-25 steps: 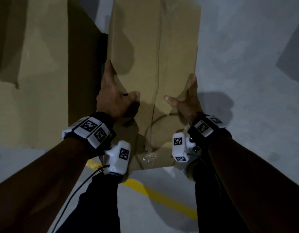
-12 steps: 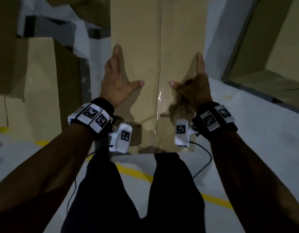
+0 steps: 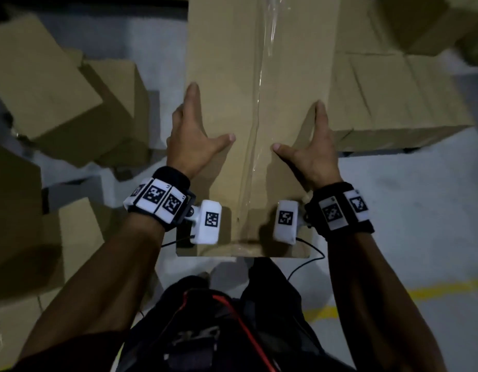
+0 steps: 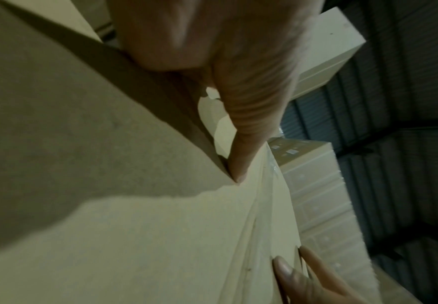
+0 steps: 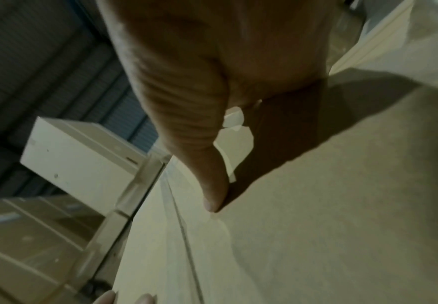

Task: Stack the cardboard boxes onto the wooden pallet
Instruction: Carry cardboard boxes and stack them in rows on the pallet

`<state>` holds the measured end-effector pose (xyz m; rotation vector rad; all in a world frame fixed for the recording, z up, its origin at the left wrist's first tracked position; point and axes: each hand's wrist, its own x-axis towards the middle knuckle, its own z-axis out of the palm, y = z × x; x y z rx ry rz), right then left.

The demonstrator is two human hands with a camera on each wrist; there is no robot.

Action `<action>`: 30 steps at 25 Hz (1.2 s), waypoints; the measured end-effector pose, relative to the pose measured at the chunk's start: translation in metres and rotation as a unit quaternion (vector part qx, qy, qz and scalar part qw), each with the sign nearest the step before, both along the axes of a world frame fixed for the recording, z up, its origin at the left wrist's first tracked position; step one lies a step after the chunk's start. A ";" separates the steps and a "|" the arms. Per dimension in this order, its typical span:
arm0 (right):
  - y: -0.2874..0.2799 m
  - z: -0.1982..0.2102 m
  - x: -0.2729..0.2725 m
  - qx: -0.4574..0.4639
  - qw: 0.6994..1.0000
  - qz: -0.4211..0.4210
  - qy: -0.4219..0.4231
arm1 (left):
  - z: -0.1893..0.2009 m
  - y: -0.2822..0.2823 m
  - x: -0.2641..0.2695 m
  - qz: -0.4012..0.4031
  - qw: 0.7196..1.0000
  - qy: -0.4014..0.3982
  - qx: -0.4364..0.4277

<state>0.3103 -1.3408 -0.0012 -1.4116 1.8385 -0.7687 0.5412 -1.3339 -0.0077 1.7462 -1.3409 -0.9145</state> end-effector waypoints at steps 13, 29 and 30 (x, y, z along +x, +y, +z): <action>0.092 0.133 -0.106 -0.084 0.975 -0.203 0.023 | 0.131 0.016 -0.125 -0.149 0.982 0.014 -0.113; 0.055 0.139 -0.402 -0.053 0.974 -0.213 0.052 | 0.125 -0.043 -0.424 -0.176 0.976 0.081 -0.101; 0.048 0.136 -0.412 -0.049 0.975 -0.210 0.059 | 0.120 -0.053 -0.434 -0.177 0.975 0.085 -0.099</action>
